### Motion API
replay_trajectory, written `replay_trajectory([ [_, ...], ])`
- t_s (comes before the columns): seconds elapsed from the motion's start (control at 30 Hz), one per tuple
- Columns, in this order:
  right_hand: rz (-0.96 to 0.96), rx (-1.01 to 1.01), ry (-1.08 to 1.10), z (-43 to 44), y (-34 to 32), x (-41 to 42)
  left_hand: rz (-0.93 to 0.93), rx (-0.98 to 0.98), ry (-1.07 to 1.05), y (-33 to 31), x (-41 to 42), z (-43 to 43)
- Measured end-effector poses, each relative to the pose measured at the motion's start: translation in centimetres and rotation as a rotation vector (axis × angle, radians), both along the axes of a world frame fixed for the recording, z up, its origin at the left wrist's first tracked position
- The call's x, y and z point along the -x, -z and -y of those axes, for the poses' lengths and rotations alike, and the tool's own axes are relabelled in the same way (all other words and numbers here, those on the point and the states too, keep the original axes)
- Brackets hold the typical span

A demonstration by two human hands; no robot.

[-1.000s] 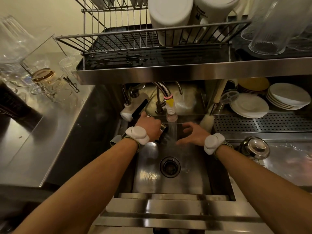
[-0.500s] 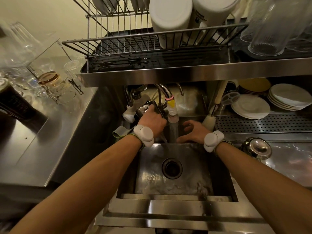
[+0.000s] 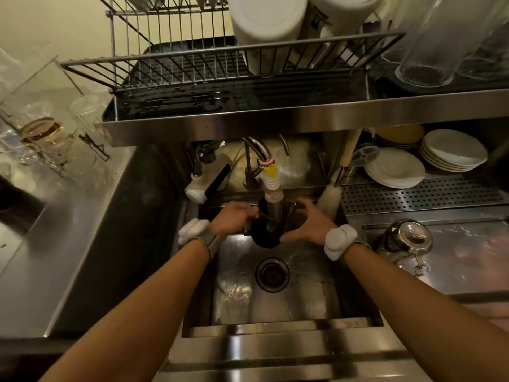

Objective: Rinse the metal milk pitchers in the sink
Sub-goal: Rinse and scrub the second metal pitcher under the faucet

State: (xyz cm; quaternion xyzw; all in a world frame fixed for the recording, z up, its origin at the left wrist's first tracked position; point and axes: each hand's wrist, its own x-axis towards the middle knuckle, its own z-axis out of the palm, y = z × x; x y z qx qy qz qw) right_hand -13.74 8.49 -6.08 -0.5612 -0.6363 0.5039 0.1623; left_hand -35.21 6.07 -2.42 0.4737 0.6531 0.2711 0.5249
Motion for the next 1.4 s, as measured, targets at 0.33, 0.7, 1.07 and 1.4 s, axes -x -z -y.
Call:
replay_trajectory([
  [0.33, -0.169, -0.086, 0.111, -1.3, 0.7, 2.2, 0.124, 0.054, -0.273, -0.6, -1.1, 0.5],
  [0.7, -0.274, 0.273, 0.187, -2.2, 2.4, 3.5, 0.034, 0.193, -0.227, 1.0, -2.6, 1.5],
  [1.07, -0.293, 0.172, 0.172, -2.3, 3.7, 2.3, -0.136, -0.014, -0.066, 2.3, -3.9, 0.4],
  [1.4, -0.117, 0.105, 0.215, -1.5, 3.3, 4.7, 0.092, 0.184, -0.205, 2.2, -0.2, 0.8],
])
